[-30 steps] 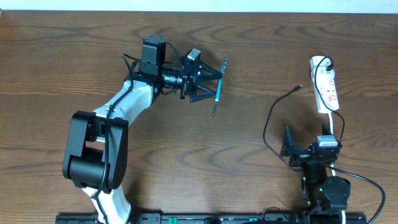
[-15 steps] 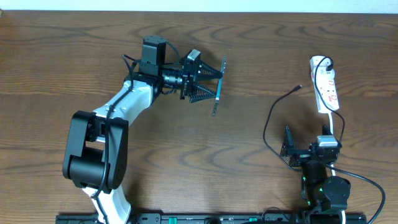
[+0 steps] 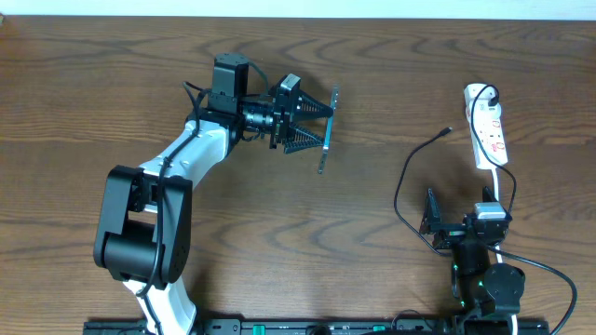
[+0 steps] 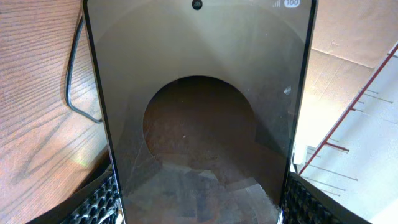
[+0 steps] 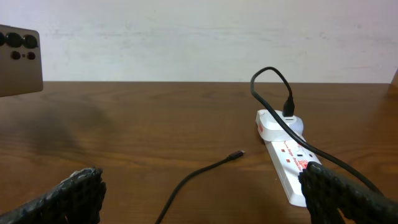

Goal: Plug charger to phone and switch on socket
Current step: 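Hold the phone upright in the left gripper, then move the right gripper toward the phone held by the left gripper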

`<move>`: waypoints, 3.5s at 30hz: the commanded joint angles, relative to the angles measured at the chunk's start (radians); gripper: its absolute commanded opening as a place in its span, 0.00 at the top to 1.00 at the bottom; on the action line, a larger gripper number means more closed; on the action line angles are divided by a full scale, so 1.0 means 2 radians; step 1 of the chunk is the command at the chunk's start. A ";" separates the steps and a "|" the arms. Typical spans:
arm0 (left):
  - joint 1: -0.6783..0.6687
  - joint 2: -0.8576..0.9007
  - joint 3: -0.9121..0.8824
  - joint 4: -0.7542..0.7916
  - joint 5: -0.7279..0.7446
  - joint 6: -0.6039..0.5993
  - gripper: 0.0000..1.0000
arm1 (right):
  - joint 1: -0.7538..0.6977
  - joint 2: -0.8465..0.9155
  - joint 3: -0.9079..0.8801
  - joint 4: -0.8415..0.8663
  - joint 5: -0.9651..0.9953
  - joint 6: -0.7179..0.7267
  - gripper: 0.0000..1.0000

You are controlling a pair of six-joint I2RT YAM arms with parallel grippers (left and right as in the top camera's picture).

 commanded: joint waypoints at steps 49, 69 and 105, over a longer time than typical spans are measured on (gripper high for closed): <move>0.003 -0.006 0.002 0.035 -0.040 0.002 0.47 | 0.003 -0.003 -0.001 -0.002 0.002 0.005 0.01; 0.003 -0.006 0.002 0.057 -0.069 -0.029 0.47 | 0.003 -0.003 -0.001 -0.002 0.002 0.005 0.01; 0.003 -0.006 0.002 0.060 -0.067 -0.109 0.47 | 0.003 -0.003 -0.001 0.010 -0.101 0.418 0.01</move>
